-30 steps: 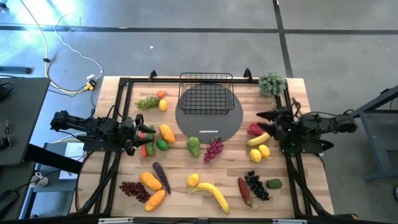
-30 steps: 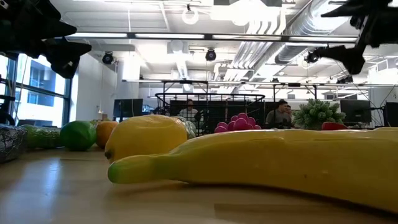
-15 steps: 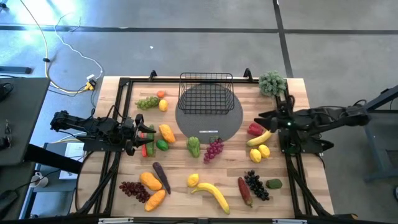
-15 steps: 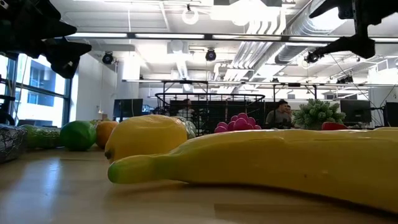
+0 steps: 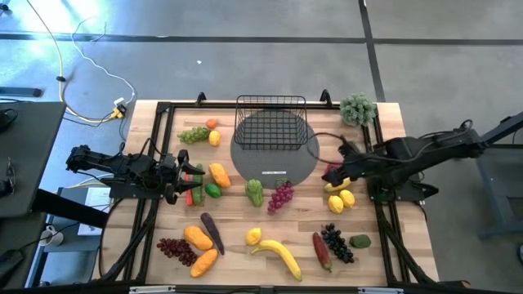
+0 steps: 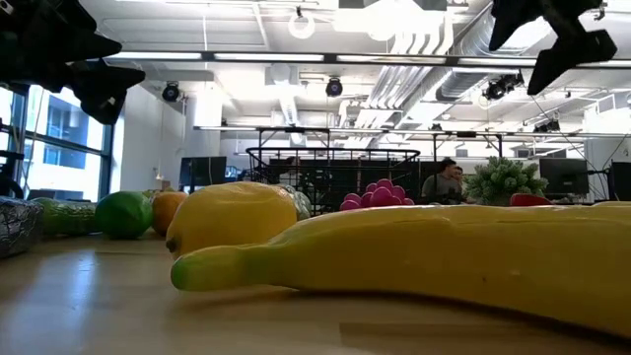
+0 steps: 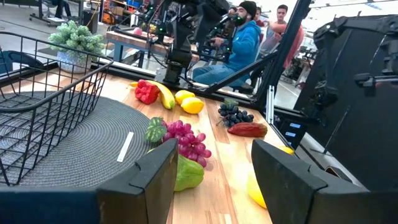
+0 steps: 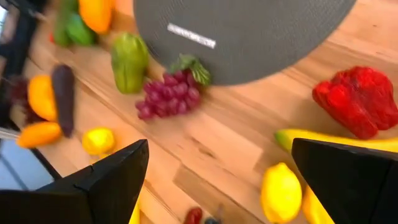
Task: Build produce basket
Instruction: Put the yellow lemon into the wire basket
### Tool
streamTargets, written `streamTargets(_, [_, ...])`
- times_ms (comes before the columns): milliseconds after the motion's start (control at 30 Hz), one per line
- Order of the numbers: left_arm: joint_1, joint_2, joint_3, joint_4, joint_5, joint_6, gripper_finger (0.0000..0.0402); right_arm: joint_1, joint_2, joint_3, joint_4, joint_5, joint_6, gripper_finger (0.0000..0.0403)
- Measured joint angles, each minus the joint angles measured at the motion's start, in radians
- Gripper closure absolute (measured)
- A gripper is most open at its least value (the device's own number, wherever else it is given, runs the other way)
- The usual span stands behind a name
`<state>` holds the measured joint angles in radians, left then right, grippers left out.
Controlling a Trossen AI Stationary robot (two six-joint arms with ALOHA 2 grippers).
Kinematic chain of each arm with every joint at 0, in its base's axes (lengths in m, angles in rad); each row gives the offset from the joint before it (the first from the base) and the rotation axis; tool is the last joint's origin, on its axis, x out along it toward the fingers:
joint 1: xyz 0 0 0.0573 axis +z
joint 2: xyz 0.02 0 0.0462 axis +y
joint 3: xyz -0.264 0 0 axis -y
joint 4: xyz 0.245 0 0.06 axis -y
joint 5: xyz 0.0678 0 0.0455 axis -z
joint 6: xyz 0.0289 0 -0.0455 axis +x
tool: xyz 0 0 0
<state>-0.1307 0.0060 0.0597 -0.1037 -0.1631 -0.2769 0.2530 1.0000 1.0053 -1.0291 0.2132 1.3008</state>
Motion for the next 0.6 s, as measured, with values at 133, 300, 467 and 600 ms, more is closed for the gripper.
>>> streamTargets(133, [0.000, 0.000, 0.000, 0.000, 0.000, 0.000, 0.0208, 0.041, 0.079, 0.071, -0.059, -0.009, 0.010, 0.0024])
streamTargets(300, [0.000, 0.000, 0.000, 0.000, 0.000, 0.000, 0.0208, 0.094, 0.141, 0.095, -0.085, -0.008, 0.097, 0.0024])
streamTargets(467, [0.000, 0.000, 0.000, 0.000, 0.000, -0.069, 0.0208, 0.146, 0.210, 0.093, -0.123, -0.009, 0.188, 0.0024])
streamTargets(600, [0.000, 0.000, 0.000, 0.000, -0.002, -0.133, 0.0208, 0.174, 0.262, 0.093, -0.123, -0.018, 0.220, 0.0024])
